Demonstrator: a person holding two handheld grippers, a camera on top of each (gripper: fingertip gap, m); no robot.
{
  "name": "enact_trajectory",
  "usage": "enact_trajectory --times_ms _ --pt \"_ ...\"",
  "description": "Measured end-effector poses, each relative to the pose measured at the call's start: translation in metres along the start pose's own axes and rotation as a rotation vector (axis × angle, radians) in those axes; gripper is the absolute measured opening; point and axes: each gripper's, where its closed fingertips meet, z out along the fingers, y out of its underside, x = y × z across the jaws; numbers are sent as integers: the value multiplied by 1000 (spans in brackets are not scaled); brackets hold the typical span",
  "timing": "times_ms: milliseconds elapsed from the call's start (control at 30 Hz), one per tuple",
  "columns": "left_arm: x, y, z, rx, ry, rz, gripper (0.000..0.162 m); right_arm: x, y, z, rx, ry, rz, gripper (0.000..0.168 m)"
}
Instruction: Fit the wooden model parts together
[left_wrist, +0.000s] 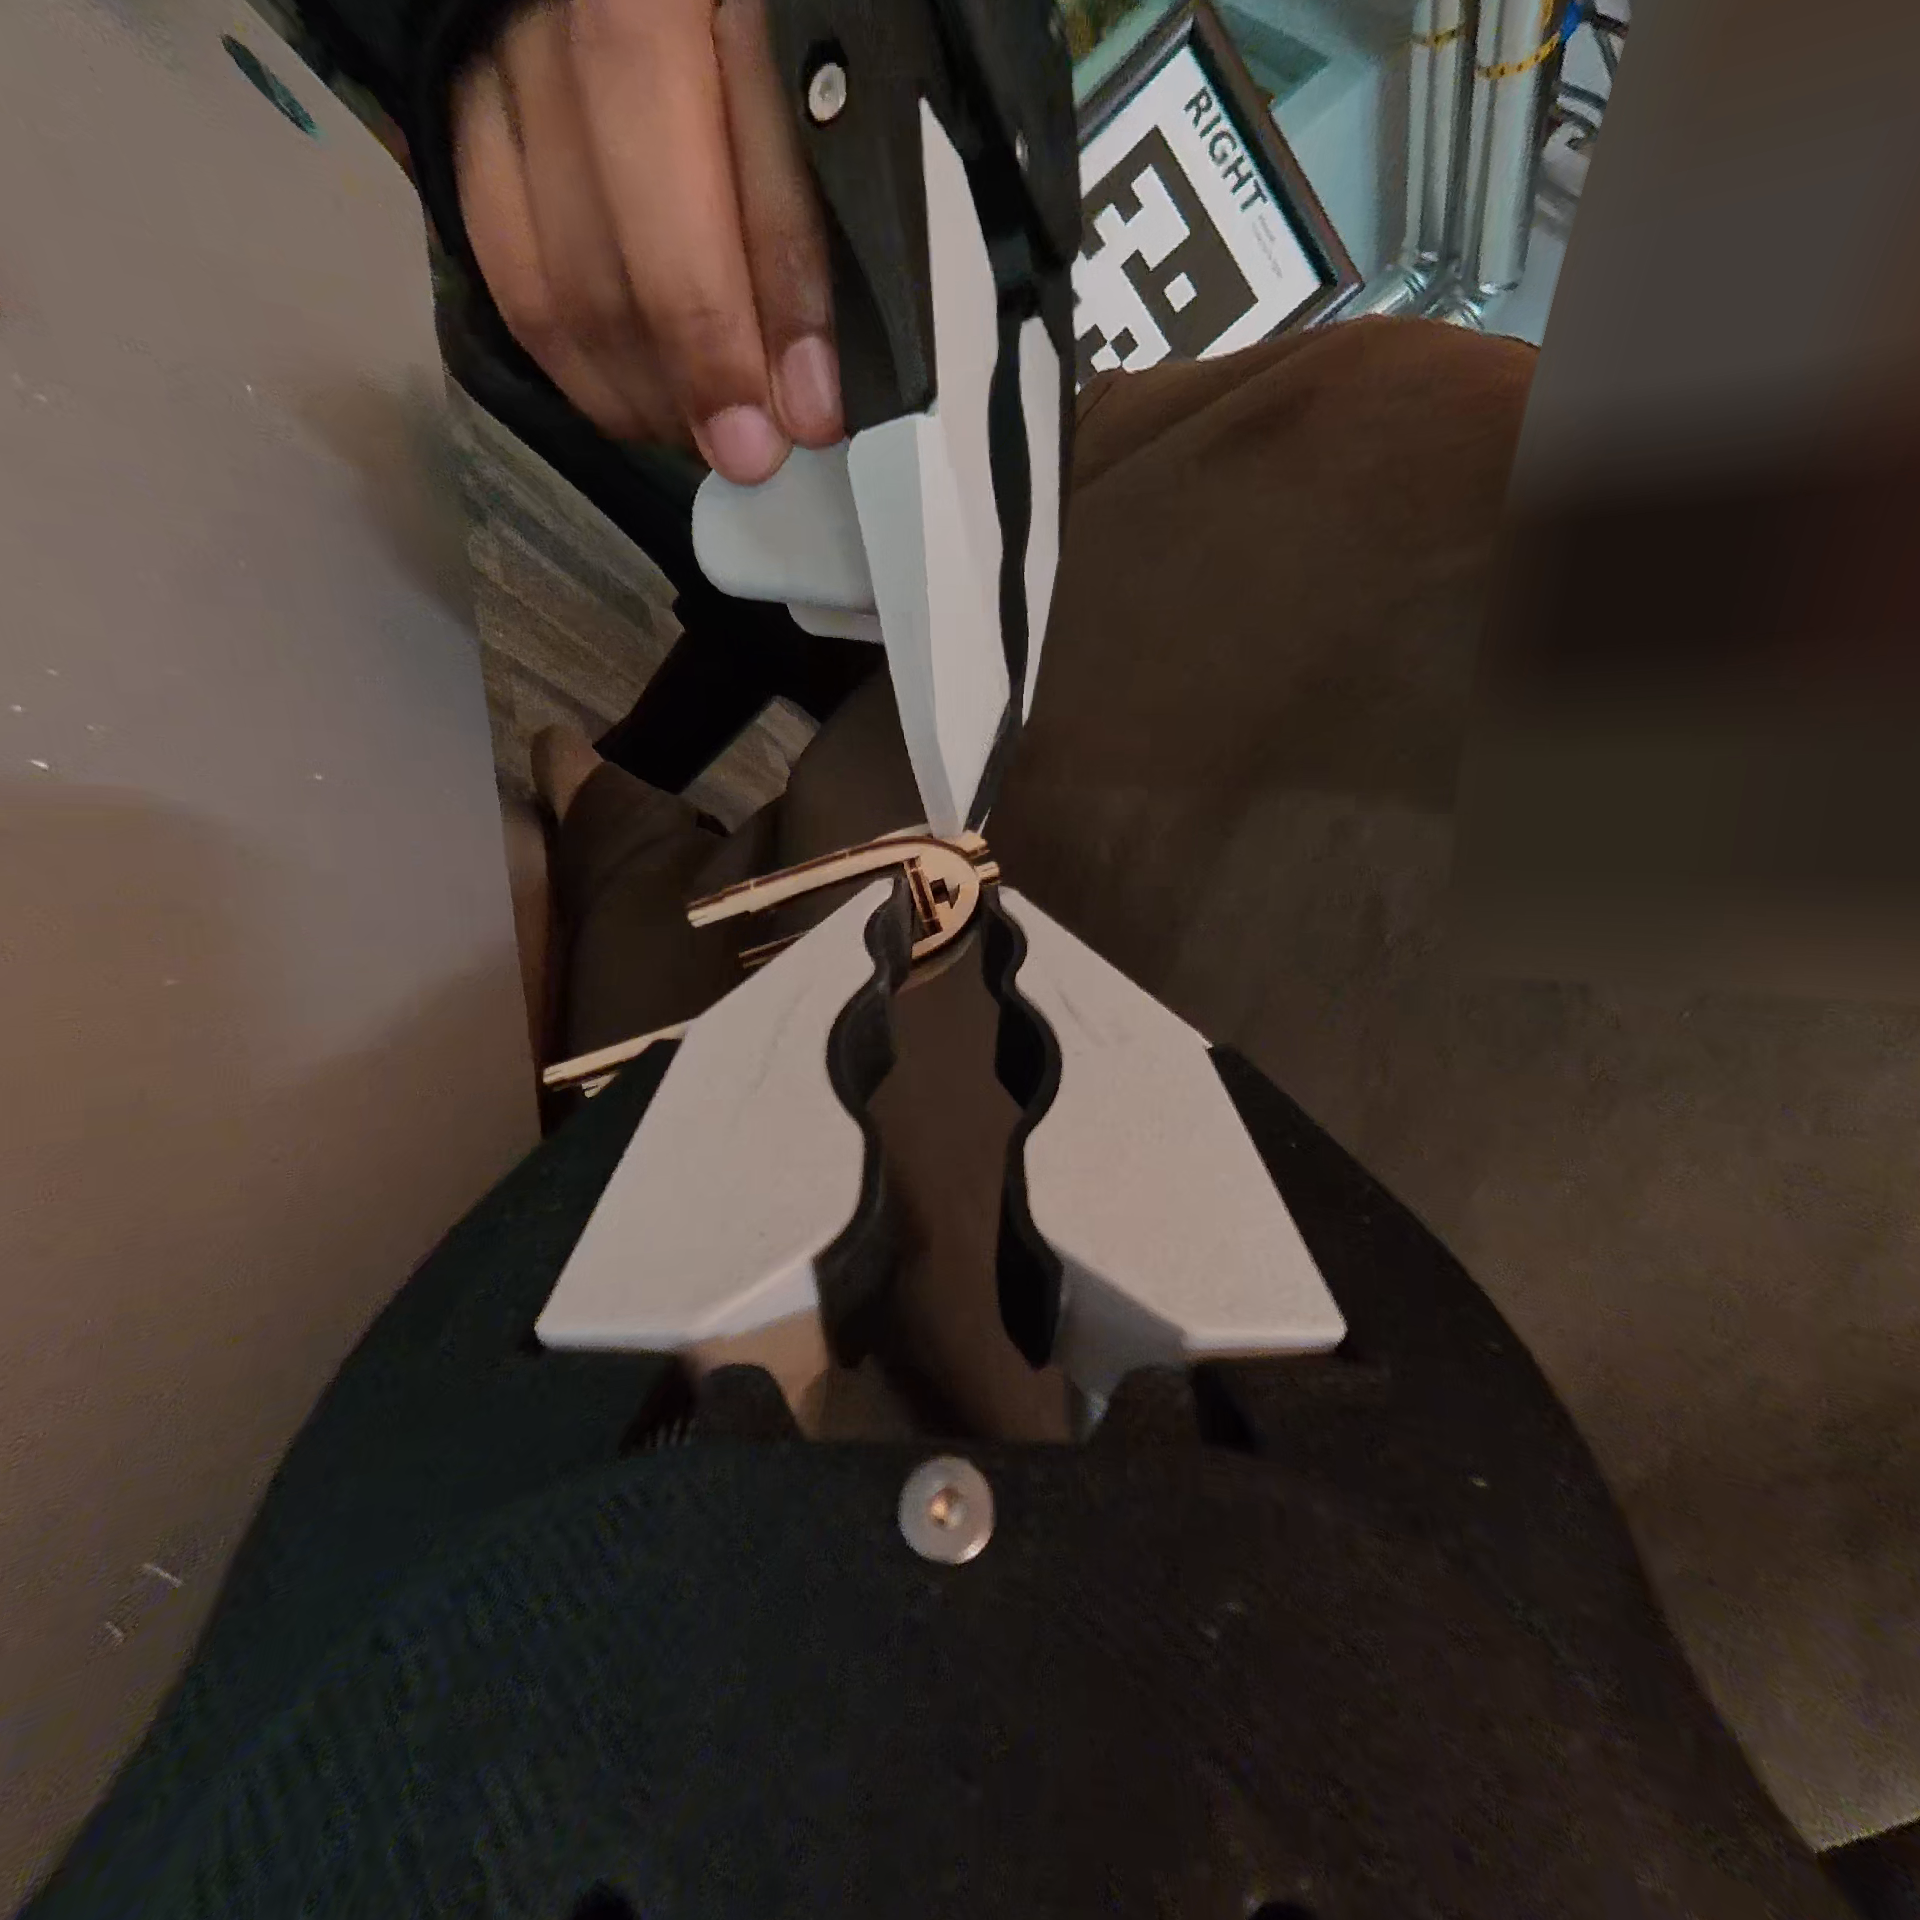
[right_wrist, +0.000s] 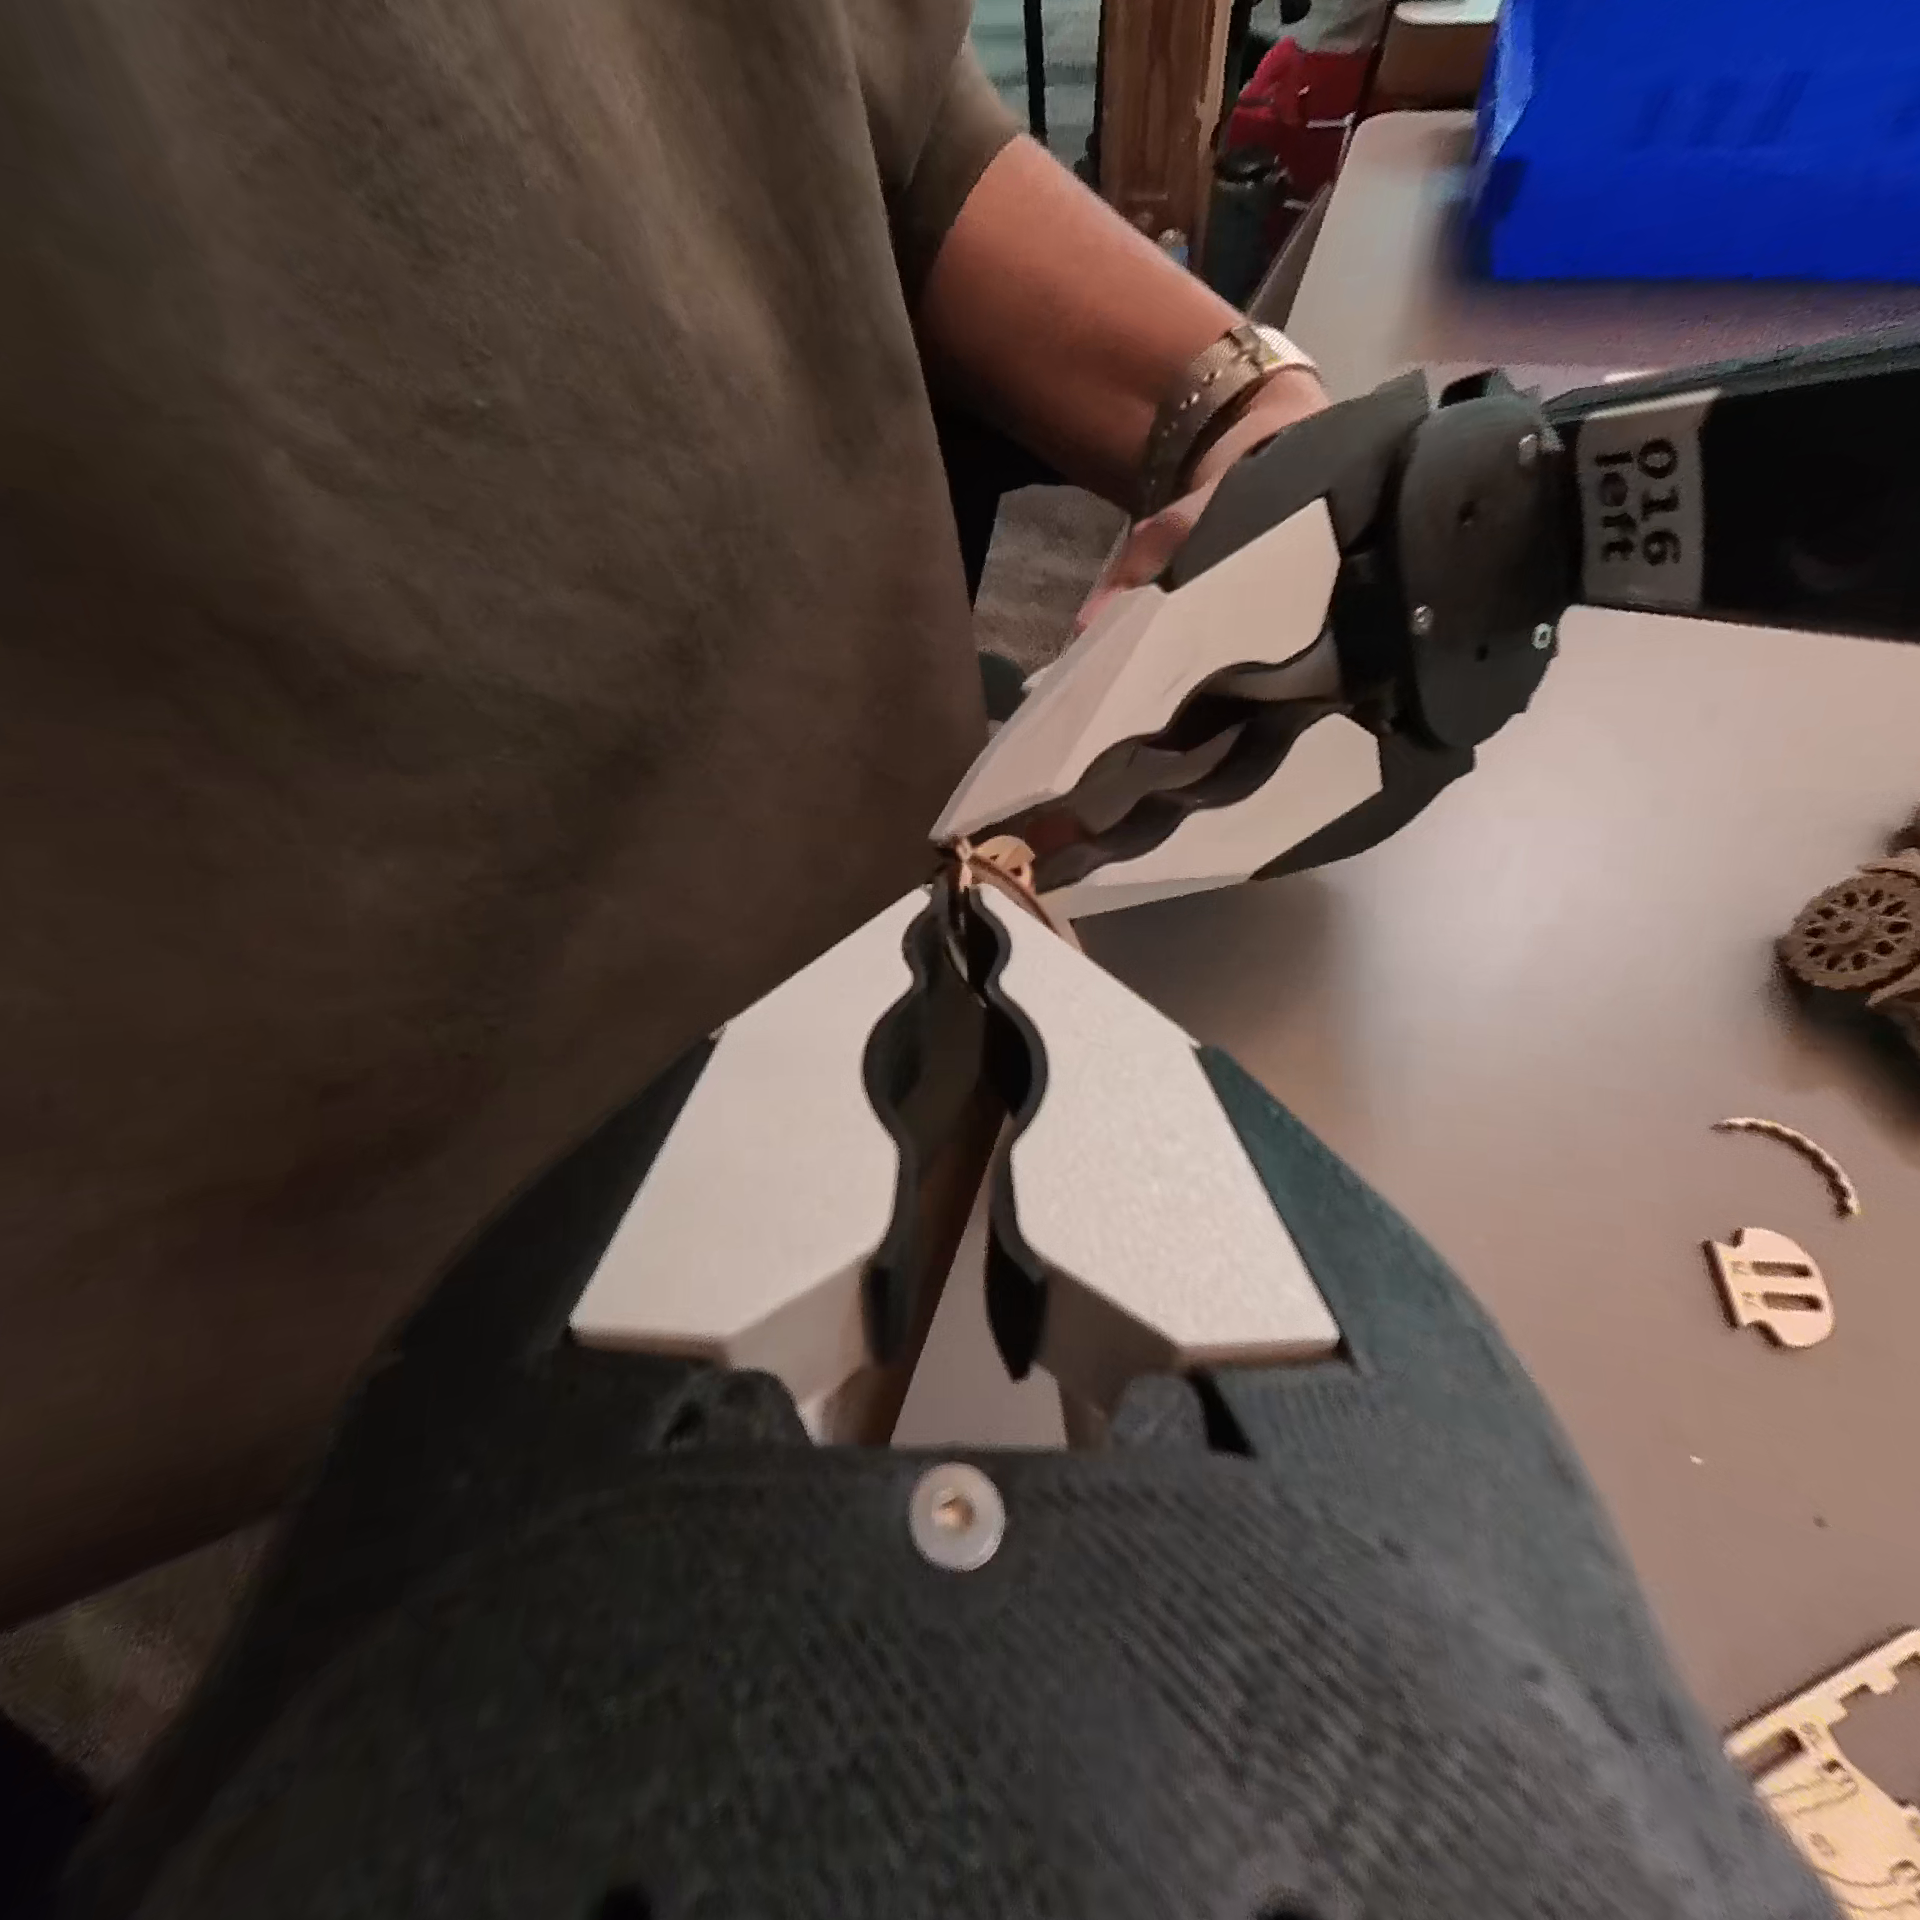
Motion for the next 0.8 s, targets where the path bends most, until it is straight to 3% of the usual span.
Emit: enact_trajectory --times_ms 800 --pt "-5 23 18 -132 27 -78 10 -22 18 10 -220 -127 -244 1"
